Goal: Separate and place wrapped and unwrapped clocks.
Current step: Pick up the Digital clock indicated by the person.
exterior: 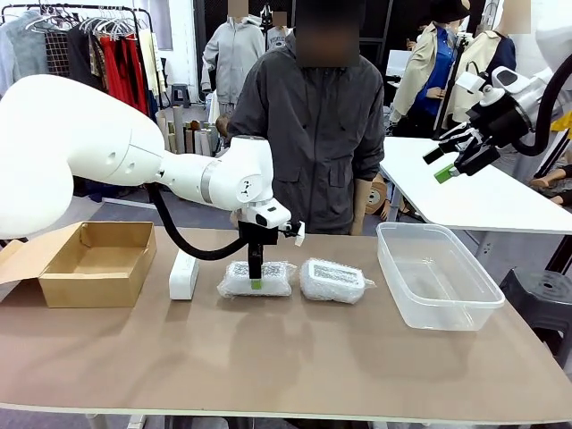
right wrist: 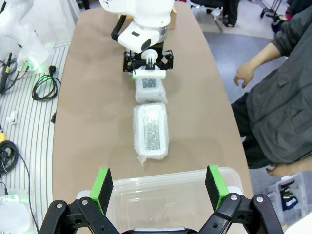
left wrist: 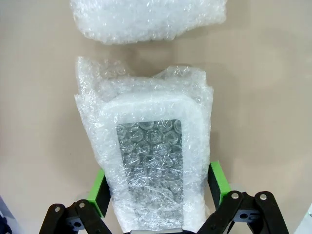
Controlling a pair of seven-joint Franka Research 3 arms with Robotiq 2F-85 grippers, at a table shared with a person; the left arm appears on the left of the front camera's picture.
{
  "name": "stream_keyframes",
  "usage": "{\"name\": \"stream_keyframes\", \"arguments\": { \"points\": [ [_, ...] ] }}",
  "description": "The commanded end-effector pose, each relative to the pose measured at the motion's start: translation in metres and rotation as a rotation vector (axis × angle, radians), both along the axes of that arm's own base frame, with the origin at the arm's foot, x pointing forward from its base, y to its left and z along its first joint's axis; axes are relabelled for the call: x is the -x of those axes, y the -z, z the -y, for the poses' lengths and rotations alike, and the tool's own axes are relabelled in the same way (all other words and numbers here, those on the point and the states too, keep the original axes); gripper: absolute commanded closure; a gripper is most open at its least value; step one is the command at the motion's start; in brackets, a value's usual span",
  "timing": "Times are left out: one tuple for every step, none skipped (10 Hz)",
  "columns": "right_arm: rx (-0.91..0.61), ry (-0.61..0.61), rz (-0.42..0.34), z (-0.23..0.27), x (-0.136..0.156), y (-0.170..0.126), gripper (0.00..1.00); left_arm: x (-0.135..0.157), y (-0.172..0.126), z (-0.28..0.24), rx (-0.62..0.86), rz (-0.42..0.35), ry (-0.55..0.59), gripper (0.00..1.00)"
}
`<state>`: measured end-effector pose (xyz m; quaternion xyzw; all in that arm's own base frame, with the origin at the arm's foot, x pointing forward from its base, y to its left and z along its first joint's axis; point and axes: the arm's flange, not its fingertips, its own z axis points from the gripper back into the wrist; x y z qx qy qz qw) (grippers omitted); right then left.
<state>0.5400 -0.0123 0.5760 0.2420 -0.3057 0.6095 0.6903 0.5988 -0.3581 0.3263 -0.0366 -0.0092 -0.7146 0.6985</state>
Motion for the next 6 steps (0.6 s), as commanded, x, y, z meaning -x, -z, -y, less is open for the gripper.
{"name": "stream_keyframes", "arguments": {
  "points": [
    [0.000, -0.003, 0.003, -0.001, 0.000, -0.001, 0.00, 0.005, 0.007, -0.007, -0.004, 0.005, -0.027, 0.00],
    [0.000, -0.003, 0.003, -0.001, 0.000, -0.001, 0.00, 0.005, 0.008, -0.008, 0.008, -0.003, -0.023, 0.00],
    [0.000, -0.003, 0.003, -0.001, 0.000, -0.001, 0.00, 0.006, 0.006, -0.010, -0.004, -0.009, 0.010, 0.06],
    [0.000, -0.003, 0.003, -0.001, 0.000, -0.001, 0.00, 0.006, 0.003, -0.011, 0.003, -0.008, 0.000, 0.26],
    [0.000, -0.003, 0.003, -0.001, 0.000, -0.001, 0.00, 0.006, 0.000, -0.015, 0.009, -0.014, -0.002, 0.46],
    [0.000, -0.003, 0.003, -0.001, 0.000, -0.001, 0.00, 0.006, -0.005, -0.018, 0.028, -0.018, -0.007, 0.65]
  ]
}}
